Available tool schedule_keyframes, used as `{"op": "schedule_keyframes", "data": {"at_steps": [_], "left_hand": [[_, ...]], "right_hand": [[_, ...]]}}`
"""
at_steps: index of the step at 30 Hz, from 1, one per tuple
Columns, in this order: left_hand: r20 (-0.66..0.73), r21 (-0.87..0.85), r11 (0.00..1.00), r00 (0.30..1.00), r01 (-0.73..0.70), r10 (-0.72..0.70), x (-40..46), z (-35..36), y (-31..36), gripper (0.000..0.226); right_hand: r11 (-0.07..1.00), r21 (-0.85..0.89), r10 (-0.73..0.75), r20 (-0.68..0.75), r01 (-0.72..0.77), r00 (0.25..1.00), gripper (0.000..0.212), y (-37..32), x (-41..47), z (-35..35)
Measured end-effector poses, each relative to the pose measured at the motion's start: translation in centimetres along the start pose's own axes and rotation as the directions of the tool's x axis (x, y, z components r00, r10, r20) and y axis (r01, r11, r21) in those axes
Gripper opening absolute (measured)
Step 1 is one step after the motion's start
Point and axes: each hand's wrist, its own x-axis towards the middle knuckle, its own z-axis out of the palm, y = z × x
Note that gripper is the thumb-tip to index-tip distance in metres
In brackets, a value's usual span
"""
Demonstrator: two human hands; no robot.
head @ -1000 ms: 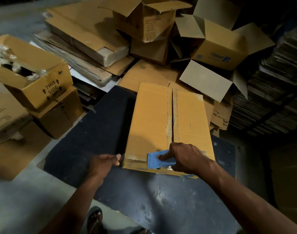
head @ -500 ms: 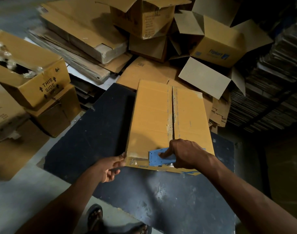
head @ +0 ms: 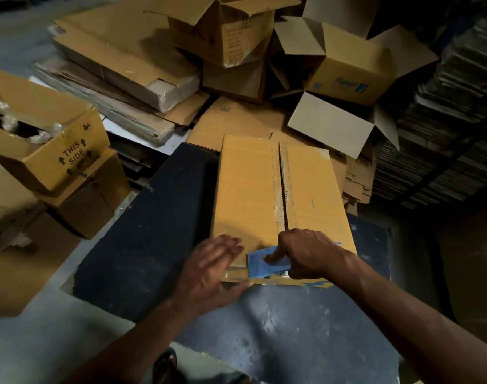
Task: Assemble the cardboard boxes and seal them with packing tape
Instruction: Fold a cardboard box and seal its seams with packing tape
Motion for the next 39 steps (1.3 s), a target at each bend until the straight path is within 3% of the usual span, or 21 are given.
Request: {"op": "schedule_keyframes", "data": {"at_steps": [1, 3, 4, 9, 14, 18, 25, 30, 35, 39], "left_hand": [[0.088, 0.126, 0.986, 0.991, -0.112, 0.101, 0.0, 1.5, 0.1, 0.077], [0.261, 0.303, 0.937, 0.961, -0.177, 0.097, -0.4, 4.0, -0.3, 0.080], [0.284, 0.344, 0.920, 0.955, -0.190, 0.092, -0.5, 4.5, -0.6, 0.077], [0.137, 0.386, 0.878, 0.959, -0.282, 0.248, -0.6, 4.1, -0.8, 0.062], [0.093, 0.367, 0.890, 0.963, -0.271, 0.255, -1.2, 4.6, -0.9, 0.047], [0.097, 0.361, 0.896, 0.966, -0.260, 0.241, -1.3, 4.7, -0.4, 0.038], [0.248, 0.401, 0.886, 0.959, -0.234, 0.141, -0.9, 3.7, 0.5, 0.047], [0.146, 0.348, 0.932, 0.988, -0.103, 0.055, 0.7, 6.7, 6.8, 0.061], [0.195, 0.388, 0.890, 0.965, -0.238, 0.174, 1.5, 14.4, 9.6, 0.053], [0.161, 0.399, 0.870, 0.956, -0.289, 0.244, 1.4, 14.7, 8.2, 0.045]], "right_hand": [[1.000, -0.008, -0.002, 0.000, 0.002, 1.000, 0.055, -0.1, 0.0, -0.1], [1.000, -0.016, -0.008, 0.013, 0.008, 1.000, 0.058, 0.0, 0.0, -0.2], [1.000, -0.019, -0.017, 0.023, 0.017, 1.000, 0.059, 0.1, 0.1, -0.1], [0.996, -0.034, -0.074, 0.108, 0.078, 0.991, 0.068, 1.0, 0.1, -0.2], [0.990, -0.130, -0.039, 0.144, 0.058, 0.989, 0.054, 5.9, -2.4, 0.0], [0.996, -0.090, 0.013, 0.182, 0.004, 0.983, 0.059, 10.8, -5.0, 1.7], [0.997, -0.050, -0.050, 0.032, 0.052, 0.998, 0.049, 12.3, -5.6, 3.5], [0.993, -0.044, -0.112, -0.015, 0.111, 0.994, 0.043, 12.9, -5.7, 4.1], [0.990, -0.072, -0.125, -0.021, 0.123, 0.992, 0.044, 13.3, -5.7, 4.1], [0.990, -0.097, -0.100, 0.037, 0.103, 0.994, 0.045, 13.5, -6.0, 4.1]]}}
